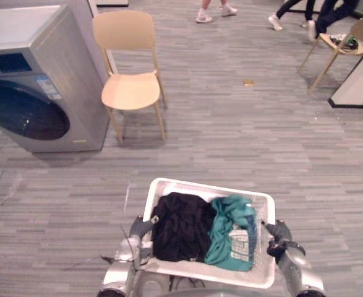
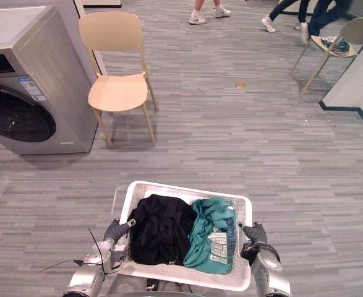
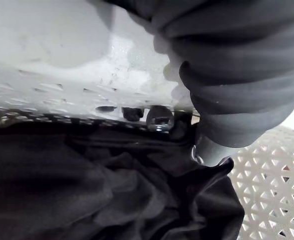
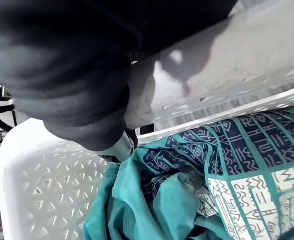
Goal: Pick up the laundry basket with both hands and put the clothes into the washing machine.
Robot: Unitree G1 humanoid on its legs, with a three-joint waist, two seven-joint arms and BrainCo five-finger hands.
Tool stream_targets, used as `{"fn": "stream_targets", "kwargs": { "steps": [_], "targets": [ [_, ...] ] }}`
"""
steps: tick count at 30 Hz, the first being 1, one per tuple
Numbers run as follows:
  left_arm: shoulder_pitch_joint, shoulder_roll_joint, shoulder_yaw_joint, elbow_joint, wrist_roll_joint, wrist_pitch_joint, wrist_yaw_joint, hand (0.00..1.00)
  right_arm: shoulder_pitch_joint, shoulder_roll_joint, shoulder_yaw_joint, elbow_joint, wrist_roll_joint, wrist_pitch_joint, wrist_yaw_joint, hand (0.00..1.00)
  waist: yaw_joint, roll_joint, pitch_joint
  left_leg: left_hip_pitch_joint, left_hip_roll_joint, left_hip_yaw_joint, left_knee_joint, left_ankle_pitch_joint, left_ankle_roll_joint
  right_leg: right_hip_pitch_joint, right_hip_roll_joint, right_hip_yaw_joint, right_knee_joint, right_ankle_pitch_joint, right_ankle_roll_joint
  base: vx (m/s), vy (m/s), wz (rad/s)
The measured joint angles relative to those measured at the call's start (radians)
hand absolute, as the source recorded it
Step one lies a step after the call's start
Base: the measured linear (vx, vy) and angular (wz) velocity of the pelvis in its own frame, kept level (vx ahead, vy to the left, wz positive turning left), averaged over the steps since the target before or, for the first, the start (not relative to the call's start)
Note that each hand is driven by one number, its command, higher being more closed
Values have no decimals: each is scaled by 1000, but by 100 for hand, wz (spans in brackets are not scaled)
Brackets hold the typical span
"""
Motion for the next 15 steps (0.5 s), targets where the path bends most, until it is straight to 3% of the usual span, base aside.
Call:
{"fn": "stream_targets", "kwargs": {
  "steps": [2,3,4,6,8,10,11,12,13,14,15],
  "targets": [
    [-14,18,-24,0,0,-1,2,100,2,12,-19,0,0,-1,0,100,-12,4,-1,135,-55,-12,-130,-10,30,-139,-6,34,336,175,-59,480,316,27],
    [-12,27,-24,1,0,1,3,100,8,25,-19,1,0,-1,0,100,-21,0,4,207,-79,-14,-162,-9,36,-204,-3,43,514,177,-77,403,239,27],
    [-10,30,-24,1,0,3,7,100,9,32,-18,1,-1,-1,-1,100,-23,1,6,241,-87,-15,-169,-9,36,-226,6,46,578,167,-75,429,223,15],
    [-16,39,-23,-12,-9,7,16,100,9,38,-18,-19,-2,-1,-6,100,-28,11,13,358,-95,-25,-212,-9,36,-333,98,28,700,36,-75,358,154,6],
    [-44,39,-27,-35,-8,7,16,100,11,53,-28,-60,1,-13,-13,100,-38,11,24,416,-90,-61,-240,-15,46,-401,170,-20,640,-44,-67,279,39,50],
    [-59,38,-28,-40,-8,6,16,100,16,60,-44,-92,1,-16,-14,100,-55,8,35,471,-81,-86,-280,-29,47,-434,205,-101,431,-61,-70,367,-21,66],
    [-68,37,-36,-43,-8,7,15,100,21,61,-56,-100,1,-16,-14,100,-56,16,34,489,-65,-98,-298,-71,59,-433,231,-148,225,-35,-75,334,-34,39],
    [-72,37,-36,-45,-7,7,15,100,25,65,-61,-104,1,-17,-14,100,-56,14,32,499,-64,-98,-304,-93,58,-436,241,-151,137,-7,-82,350,-67,41],
    [-71,40,-35,-44,-6,12,15,100,35,66,-62,-110,1,-19,-14,100,-52,-2,26,512,-70,-103,-304,-125,49,-444,253,-124,8,55,-95,395,-124,50],
    [-68,35,-42,-41,-5,29,14,100,49,64,-61,-109,0,-15,-15,100,-59,-8,17,539,-62,-138,-302,-143,30,-424,257,-127,3,155,-127,432,-154,61],
    [-68,35,-51,-41,-5,31,14,100,55,61,-62,-111,0,-15,-15,100,-63,3,17,554,-51,-155,-301,-149,19,-417,259,-146,8,176,-142,588,-224,75]
  ]
}}
